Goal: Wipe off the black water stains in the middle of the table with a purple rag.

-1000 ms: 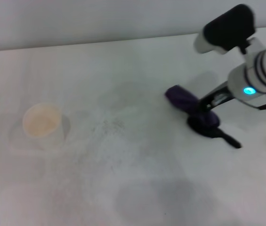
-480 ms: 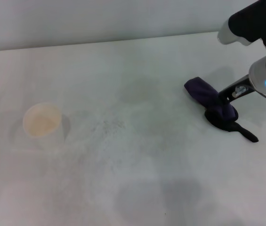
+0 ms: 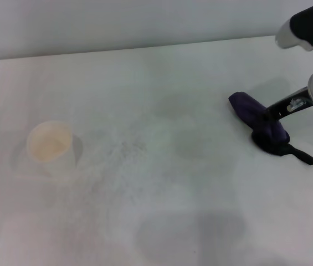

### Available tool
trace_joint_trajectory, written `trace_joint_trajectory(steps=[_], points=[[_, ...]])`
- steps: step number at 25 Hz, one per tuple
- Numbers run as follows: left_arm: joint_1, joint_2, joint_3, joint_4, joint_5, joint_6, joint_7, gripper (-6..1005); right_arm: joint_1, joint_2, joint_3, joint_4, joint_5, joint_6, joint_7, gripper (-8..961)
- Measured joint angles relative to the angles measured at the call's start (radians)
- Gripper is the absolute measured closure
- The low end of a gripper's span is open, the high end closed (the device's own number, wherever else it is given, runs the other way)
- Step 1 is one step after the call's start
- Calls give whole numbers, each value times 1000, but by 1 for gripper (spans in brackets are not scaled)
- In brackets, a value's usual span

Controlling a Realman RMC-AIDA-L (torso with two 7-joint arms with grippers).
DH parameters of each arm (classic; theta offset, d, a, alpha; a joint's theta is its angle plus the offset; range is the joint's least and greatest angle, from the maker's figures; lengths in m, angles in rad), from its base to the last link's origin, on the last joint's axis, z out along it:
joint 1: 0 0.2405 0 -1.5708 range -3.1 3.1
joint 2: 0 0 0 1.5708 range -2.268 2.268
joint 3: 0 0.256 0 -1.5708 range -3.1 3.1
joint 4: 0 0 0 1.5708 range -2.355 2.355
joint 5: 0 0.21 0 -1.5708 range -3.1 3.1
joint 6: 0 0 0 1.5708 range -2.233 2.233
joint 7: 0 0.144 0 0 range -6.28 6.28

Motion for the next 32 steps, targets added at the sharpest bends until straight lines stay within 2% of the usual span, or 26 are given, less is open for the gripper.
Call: trace_joint_trajectory(steps=[6,11,16,20,24,29,32], points=[[1,-1,0,1,-1,-1,0,117,-38,-1,143,-80,168,56,-143,664],[2,-2,0,1,-1,-2,0,117,-76,-2,380,-68,386,71,-360,582],[-5,-6,0,0,-3,-8,0,117,-72,-5,722,143,618,73,-693,581],[-2,-9,0,0,-9,-35,0,117,-82,-28,908,354,830,104,-999,582],[-3,-10,-1,-10,-60,-51,-3,117,-113,-33,997,507,967,92,-1283,582],[-7,-11,0,-34,-81,-66,-2,117,-132,-12,1117,672,1068,96,-1702,554],[-8,-12,1,-55,-82,-67,-2,117,-137,-11,1147,791,1153,98,-1928,537]])
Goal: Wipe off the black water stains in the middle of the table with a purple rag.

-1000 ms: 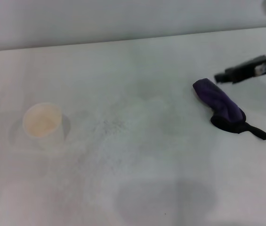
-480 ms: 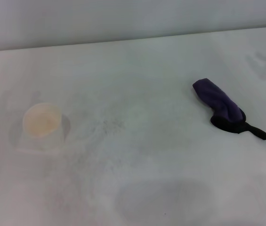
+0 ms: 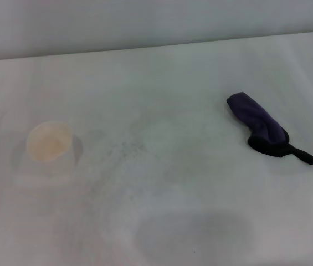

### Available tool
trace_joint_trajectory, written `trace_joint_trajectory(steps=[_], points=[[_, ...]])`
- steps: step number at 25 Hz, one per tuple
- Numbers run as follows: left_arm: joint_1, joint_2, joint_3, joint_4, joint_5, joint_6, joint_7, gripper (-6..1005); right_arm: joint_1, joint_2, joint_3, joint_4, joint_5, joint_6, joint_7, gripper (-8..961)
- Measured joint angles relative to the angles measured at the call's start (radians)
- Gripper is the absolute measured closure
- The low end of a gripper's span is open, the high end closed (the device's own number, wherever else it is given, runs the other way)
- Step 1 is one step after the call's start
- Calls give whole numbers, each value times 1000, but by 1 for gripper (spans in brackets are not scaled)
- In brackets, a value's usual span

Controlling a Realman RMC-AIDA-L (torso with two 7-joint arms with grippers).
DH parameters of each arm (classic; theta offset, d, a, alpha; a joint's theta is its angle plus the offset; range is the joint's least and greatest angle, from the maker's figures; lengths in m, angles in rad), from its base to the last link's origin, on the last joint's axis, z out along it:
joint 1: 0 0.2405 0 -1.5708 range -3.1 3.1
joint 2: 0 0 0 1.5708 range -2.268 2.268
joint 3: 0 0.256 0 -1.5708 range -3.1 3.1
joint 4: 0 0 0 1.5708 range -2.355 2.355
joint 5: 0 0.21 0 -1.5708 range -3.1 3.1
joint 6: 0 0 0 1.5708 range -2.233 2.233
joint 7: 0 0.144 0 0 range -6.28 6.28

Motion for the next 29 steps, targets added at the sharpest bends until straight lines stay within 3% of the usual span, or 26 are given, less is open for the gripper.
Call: trace_joint_trajectory(steps=[3,5,14,29], points=[[0,-1,-1,-30,-7,-1,0,116,5,1,5,111,91,0,-224,520],[-5,-3,0,-46,-12,-1,0,116,7,2,5,152,128,6,-310,430],[-45,-6,3,-103,-14,-12,1,116,16,3,7,176,150,-20,-338,75],[-84,-3,4,-126,-14,-16,0,116,38,5,5,171,153,-60,-355,78]])
